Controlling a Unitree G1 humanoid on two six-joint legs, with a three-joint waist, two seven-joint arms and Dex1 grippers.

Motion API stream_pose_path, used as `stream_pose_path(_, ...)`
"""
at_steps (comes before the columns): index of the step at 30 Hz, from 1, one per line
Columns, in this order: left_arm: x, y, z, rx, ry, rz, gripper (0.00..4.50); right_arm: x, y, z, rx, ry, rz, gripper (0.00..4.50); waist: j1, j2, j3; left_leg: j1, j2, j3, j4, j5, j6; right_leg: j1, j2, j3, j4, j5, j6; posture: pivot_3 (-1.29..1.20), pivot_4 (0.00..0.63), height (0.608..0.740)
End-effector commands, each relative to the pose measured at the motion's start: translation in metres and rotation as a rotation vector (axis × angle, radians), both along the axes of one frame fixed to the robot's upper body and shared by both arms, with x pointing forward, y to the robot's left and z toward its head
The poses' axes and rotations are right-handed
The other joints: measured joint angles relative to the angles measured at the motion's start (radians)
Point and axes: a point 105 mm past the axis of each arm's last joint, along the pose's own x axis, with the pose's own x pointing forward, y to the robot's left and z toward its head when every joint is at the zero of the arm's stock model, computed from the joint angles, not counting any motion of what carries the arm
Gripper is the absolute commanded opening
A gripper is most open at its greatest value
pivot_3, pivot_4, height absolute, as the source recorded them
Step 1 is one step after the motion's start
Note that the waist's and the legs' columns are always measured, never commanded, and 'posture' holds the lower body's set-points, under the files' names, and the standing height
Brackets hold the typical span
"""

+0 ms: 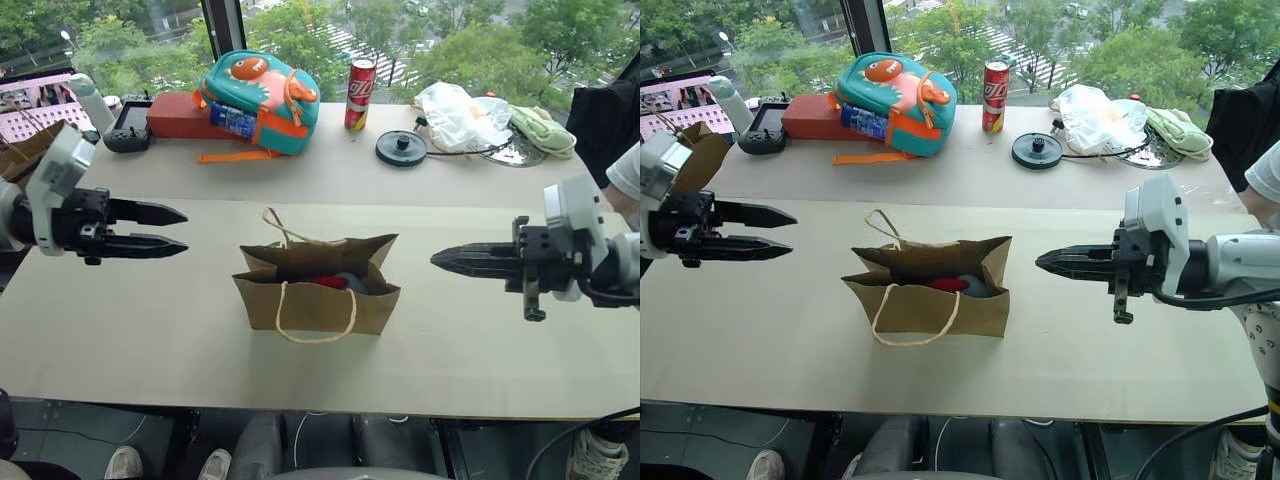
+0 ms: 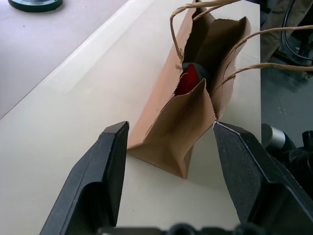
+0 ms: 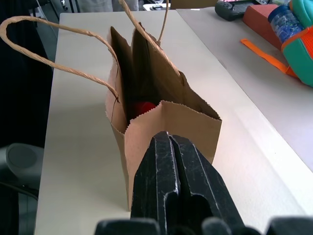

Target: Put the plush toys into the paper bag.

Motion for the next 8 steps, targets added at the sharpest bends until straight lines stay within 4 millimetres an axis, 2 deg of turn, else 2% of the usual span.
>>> stream_pose_path(1,-0.0023,-0.0046,0.0063,0.002,-0.038,-0.034,2.96,-0.0025,0.0023,0.0095,0.002,-0.045,0.026,0.00,0.000,0.000,0.000,0.000,0.000,0.000,0.000,0.000,0.000,0.000,0.000,0.000,0.000,0.000,-0.001,0.00,0.150,0.733)
stream_pose_path(8,-0.0016,-0.0075,0.0048,-0.010,-0.039,-0.048,2.96,-0.0028,0.0025,0.0115,0.000,-0.050,0.026,0.00,-0.001,0.000,0.000,0.000,0.000,0.000,0.000,0.000,0.000,0.000,0.000,0.000,0.000,0.000,-0.001,0.00,0.150,0.733)
